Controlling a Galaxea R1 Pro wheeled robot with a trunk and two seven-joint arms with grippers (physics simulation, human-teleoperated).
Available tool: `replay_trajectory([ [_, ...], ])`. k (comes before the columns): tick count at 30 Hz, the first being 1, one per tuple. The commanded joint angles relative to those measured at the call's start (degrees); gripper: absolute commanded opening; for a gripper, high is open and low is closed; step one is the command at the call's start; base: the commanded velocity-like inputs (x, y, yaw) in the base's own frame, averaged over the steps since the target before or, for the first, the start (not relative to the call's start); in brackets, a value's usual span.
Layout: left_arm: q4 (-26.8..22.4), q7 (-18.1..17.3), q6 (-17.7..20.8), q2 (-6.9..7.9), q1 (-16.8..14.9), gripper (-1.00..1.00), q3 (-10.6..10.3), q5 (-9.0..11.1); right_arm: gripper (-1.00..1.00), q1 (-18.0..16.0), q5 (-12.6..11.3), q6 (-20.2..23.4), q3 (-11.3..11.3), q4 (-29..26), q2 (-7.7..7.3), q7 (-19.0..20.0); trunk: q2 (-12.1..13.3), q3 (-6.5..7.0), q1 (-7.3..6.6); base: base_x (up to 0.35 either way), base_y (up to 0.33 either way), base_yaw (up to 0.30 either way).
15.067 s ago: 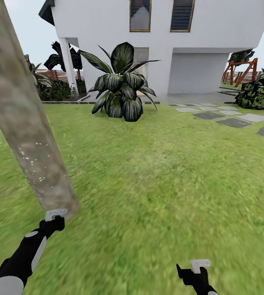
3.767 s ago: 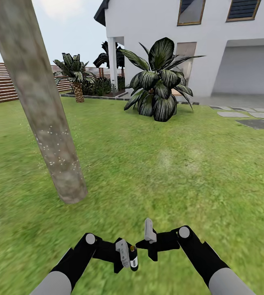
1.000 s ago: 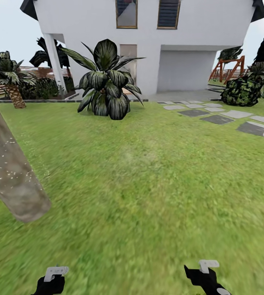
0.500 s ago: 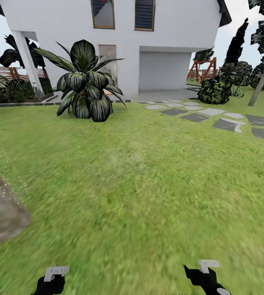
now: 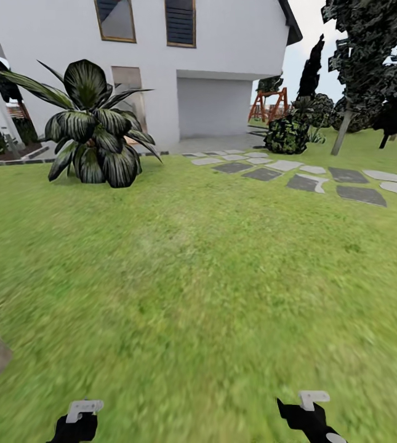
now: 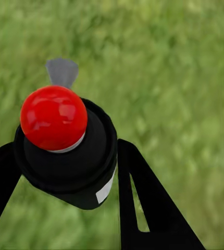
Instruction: In the garden, pick up the pesticide atomizer on the floor and spray pesticide onto both trees until each tree trunk is fully covered.
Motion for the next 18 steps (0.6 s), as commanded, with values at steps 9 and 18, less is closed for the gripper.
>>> replay_trajectory([
  [9, 0.1, 0.0, 0.0, -0.01, 0.0, -1.00, -0.1, 0.0, 1.00, 0.0, 0.0, 0.0, 0.0, 0.0, 0.02, 0.0, 0.0, 0.00, 0.00, 0.000, -0.177, -0.300],
  [18, 0.1, 0.0, 0.0, 0.00, 0.0, -1.00, 0.0, 0.0, 1.00, 0.0, 0.0, 0.0, 0.1, 0.0, 0.09, 0.0, 0.0, 0.00, 0.00, 0.000, -0.273, -0.300],
])
